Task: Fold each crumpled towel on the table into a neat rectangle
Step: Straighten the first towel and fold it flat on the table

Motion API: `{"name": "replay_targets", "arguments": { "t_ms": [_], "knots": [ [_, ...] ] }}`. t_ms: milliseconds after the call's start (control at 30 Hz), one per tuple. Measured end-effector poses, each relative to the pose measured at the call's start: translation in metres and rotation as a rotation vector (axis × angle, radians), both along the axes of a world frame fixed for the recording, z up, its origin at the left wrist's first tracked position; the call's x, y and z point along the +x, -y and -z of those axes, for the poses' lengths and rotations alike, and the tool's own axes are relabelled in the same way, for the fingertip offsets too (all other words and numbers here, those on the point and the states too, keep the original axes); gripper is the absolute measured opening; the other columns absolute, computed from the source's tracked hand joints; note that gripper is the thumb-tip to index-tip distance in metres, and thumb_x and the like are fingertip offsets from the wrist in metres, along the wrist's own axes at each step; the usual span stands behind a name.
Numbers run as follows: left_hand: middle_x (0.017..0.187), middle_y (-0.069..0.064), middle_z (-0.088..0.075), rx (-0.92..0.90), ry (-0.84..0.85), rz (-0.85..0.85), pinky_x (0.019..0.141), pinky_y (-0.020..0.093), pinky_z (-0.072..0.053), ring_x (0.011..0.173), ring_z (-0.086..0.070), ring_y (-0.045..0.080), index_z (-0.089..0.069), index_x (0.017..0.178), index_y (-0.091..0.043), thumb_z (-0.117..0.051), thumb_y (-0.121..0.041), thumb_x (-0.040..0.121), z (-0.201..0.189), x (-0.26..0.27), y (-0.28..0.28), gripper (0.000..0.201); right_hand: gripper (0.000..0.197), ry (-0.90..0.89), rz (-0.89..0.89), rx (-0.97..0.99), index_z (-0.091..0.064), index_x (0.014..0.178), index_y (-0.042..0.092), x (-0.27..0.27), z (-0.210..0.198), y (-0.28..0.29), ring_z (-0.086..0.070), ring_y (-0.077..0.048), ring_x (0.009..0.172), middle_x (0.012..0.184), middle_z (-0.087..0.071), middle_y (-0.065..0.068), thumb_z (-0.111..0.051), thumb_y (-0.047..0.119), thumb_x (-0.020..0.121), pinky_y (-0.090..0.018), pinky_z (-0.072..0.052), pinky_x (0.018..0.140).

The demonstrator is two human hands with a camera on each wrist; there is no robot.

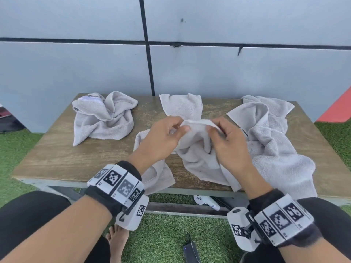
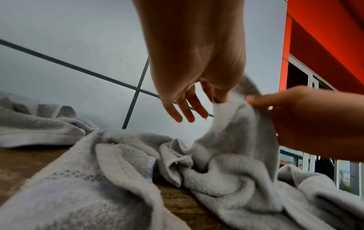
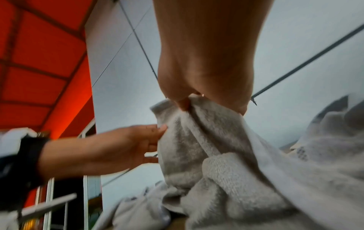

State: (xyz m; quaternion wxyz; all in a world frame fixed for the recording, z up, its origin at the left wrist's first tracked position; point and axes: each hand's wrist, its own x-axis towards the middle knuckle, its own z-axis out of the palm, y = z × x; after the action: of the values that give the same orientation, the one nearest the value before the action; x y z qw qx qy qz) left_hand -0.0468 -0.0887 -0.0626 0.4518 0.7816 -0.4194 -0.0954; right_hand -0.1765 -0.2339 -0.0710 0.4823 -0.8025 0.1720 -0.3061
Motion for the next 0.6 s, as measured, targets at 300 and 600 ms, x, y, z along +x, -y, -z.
{"name": "replay_targets", "arguments": {
  "t_ms": [300,600],
  "knots": [
    [0.059,-0.002,-0.048,-0.039,-0.016,0.165,0.053,0.027,-0.033,0.052,-0.039,0.010,-0.065,0.093,-0.018,-0.062,-0.022,0.099,0.009,-0.009,0.016,0.008,0.010,0.004,0.002,-0.112,-0.065,0.096,0.024,-0.008,0.010,-0.006,-0.059,-0.003,0.083,0.084,-0.065,0.016,-0.061,0.015,0.095,-0.023,-0.044,0.075],
    [0.083,0.003,-0.065,0.063,0.089,0.031,0.071,0.034,-0.043,0.078,-0.059,0.019,-0.068,0.095,-0.018,-0.057,-0.022,0.099,0.017,-0.001,0.016,0.012,0.024,0.172,0.135,-0.059,-0.056,0.117,0.011,-0.024,-0.002,0.009,-0.058,-0.002,0.104,0.105,-0.064,0.010,-0.057,0.006,0.094,-0.025,-0.045,0.093]
  ]
}}
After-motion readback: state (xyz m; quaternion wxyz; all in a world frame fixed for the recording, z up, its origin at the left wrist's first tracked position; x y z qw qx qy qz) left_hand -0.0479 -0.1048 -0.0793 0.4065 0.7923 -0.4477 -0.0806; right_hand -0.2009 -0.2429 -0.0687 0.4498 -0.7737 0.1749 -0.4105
